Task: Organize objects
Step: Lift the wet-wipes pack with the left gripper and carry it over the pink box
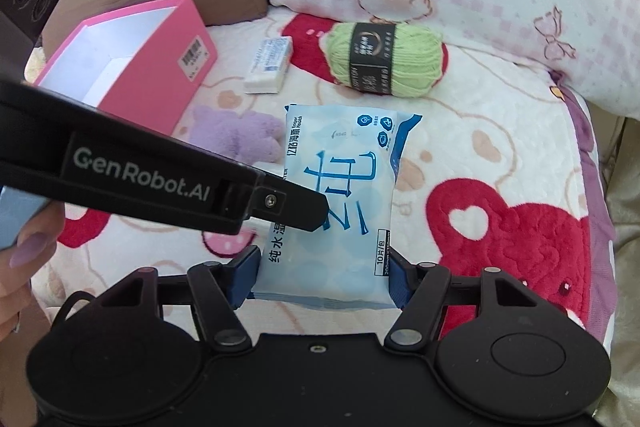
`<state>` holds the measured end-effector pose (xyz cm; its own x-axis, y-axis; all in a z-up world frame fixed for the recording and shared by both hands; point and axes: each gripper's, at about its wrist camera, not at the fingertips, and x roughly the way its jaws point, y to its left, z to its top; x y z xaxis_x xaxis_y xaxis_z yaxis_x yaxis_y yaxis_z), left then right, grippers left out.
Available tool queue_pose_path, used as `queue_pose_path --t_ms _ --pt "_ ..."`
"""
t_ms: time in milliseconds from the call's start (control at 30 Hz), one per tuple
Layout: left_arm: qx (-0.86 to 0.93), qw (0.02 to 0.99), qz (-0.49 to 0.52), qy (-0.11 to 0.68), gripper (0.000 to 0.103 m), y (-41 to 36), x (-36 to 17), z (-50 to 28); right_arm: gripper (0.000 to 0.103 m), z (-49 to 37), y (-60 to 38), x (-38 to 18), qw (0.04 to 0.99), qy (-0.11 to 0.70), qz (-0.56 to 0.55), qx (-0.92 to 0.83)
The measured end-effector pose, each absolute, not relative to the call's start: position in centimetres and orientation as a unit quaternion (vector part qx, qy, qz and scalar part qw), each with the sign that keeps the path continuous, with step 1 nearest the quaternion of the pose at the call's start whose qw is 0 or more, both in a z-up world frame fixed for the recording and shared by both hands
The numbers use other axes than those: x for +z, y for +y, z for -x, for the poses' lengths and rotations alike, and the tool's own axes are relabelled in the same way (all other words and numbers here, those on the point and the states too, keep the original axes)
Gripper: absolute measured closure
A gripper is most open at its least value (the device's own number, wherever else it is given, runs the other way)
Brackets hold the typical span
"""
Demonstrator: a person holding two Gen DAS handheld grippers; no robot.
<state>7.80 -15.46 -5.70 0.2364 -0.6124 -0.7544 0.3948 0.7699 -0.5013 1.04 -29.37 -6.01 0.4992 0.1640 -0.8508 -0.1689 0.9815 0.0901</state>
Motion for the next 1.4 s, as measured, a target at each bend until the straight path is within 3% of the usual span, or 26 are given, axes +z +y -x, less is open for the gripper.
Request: queue_pose_path --t_ms 767,1400 --pt "-0.289 0.818 0.048 0.495 0.084 -7.6 1.6 -2.6 0.036 3.4 -19.9 -0.2 0.899 0.404 0.08 0.149" --pt "-0.203 0.853 -0.005 0.48 0.082 1.9 9.3 -0.9 0.038 1.1 -10.3 6.2 0.891 0.367 0.105 0.248"
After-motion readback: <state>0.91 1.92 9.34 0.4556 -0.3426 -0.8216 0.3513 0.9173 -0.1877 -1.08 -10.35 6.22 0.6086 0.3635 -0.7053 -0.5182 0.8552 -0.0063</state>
